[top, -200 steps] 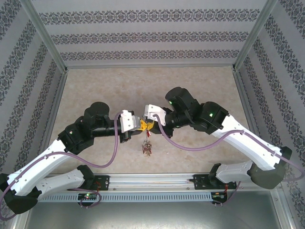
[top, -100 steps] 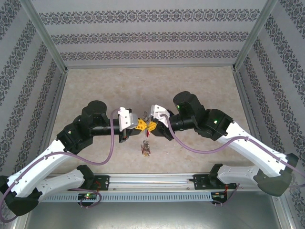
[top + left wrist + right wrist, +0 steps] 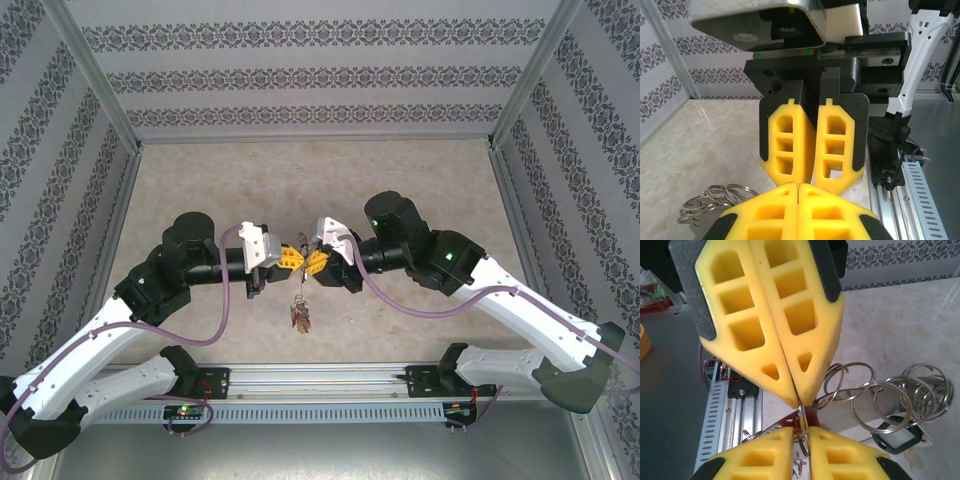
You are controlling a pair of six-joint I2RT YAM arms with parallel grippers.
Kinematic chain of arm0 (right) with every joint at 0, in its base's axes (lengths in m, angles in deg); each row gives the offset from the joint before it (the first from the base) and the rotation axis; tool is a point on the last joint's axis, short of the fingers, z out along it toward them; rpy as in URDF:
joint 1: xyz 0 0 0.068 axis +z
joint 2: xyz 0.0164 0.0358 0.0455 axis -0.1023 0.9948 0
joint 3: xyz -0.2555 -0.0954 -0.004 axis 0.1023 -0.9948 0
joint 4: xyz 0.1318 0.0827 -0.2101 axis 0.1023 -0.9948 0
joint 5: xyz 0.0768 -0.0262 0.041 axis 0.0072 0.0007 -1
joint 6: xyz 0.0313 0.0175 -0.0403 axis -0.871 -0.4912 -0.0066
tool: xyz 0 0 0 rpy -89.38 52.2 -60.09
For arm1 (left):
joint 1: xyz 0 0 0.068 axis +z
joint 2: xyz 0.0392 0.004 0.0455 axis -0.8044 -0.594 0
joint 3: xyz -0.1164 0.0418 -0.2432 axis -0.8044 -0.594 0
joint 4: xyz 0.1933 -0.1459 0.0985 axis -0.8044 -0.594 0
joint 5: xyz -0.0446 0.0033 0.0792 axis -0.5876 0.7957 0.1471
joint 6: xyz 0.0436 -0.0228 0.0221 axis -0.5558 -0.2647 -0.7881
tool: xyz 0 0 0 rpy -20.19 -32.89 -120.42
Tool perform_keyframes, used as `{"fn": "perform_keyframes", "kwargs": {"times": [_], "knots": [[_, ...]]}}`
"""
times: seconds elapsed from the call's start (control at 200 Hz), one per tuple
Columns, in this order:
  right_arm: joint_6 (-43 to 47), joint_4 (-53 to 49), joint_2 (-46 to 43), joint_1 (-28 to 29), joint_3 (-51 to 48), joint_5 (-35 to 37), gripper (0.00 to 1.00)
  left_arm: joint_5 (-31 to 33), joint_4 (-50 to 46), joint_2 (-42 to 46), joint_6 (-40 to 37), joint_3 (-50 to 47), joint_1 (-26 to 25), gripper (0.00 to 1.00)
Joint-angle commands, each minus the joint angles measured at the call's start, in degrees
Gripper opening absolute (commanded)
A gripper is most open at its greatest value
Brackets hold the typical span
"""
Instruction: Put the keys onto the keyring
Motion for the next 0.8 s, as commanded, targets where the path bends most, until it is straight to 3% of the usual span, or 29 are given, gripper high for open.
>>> {"fn": "perform_keyframes", "kwargs": {"times": [0.0, 0.155, 0.615, 0.794], "knots": [[-1.11, 1.57, 0.01, -0.46, -0.84, -2.51, 0.19, -1.99, 9.01, 1.39, 1.96, -0.04, 1.01, 0.0], [-2.71, 5.19, -1.73, -1.12, -2.76, -3.15, 0.19, -2.12, 9.08, 1.65, 2.06, -0.08, 1.27, 0.0], [-14.68, 29.34, -7.41, -1.92, -14.85, -6.67, 0.27, -3.86, 17.22, 3.13, 7.22, -3.04, 2.4, 0.0], [-15.68, 31.94, -8.27, -1.87, -15.97, -5.43, 0.29, -4.91, 18.11, 3.78, 8.34, -3.51, 3.11, 0.0]]}}
